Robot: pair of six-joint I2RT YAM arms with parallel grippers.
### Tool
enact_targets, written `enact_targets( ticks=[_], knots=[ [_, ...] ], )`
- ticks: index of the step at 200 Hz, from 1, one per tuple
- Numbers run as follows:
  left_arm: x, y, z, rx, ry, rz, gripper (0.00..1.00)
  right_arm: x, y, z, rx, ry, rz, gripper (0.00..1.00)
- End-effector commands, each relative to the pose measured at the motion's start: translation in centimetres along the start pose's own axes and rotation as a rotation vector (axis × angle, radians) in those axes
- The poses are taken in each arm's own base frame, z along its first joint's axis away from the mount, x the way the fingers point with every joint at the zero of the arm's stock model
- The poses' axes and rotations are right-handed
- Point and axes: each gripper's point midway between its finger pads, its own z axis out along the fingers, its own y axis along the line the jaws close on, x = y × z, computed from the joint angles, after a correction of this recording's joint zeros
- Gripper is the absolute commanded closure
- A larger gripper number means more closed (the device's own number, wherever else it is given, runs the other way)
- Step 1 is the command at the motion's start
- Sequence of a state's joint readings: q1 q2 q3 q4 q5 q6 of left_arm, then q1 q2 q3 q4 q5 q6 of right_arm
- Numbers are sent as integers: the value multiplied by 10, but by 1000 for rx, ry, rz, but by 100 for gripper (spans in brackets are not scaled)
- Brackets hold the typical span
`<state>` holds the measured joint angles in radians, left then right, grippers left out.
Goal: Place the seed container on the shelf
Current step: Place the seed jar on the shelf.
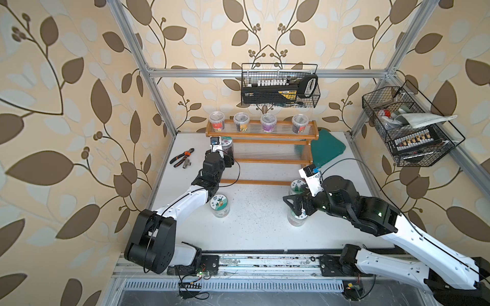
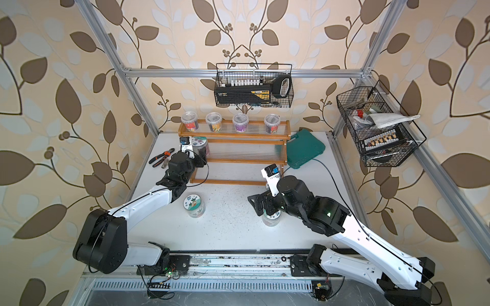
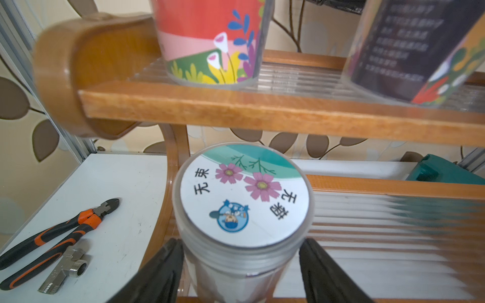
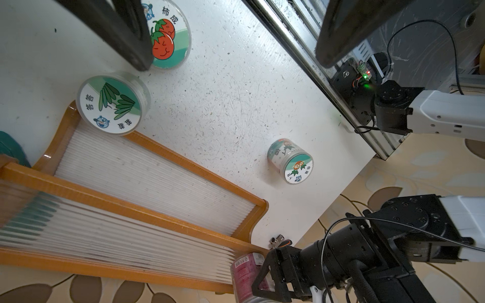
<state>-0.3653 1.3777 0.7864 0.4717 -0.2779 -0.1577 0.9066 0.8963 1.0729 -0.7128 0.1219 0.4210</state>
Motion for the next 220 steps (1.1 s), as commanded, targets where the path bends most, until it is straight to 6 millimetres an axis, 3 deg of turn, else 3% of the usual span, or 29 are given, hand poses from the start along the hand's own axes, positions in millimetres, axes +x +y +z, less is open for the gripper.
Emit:
enact_targets(
  ticks=[1, 46, 95, 125, 173, 220],
  knots=[
    [-21, 0, 5, 5, -44, 0, 27, 1, 0, 0, -11, -4, -7, 1],
    [-24, -2, 7, 9, -41, 5, 27, 2, -2, 0, -7, -1, -5, 1],
    [-22, 1, -9, 6, 12, -11, 11, 3, -3, 0, -2, 3, 1, 1],
    [-26, 7, -26, -15, 71, -34, 2, 5, -6, -1, 8, 10, 4, 1],
    [-21, 10, -61, -31, 266, -103, 2, 7, -14, -2, 37, 27, 22, 1],
    [0, 13, -99, -78, 481, -252, 2, 17, -27, -4, 97, 82, 46, 1]
  ],
)
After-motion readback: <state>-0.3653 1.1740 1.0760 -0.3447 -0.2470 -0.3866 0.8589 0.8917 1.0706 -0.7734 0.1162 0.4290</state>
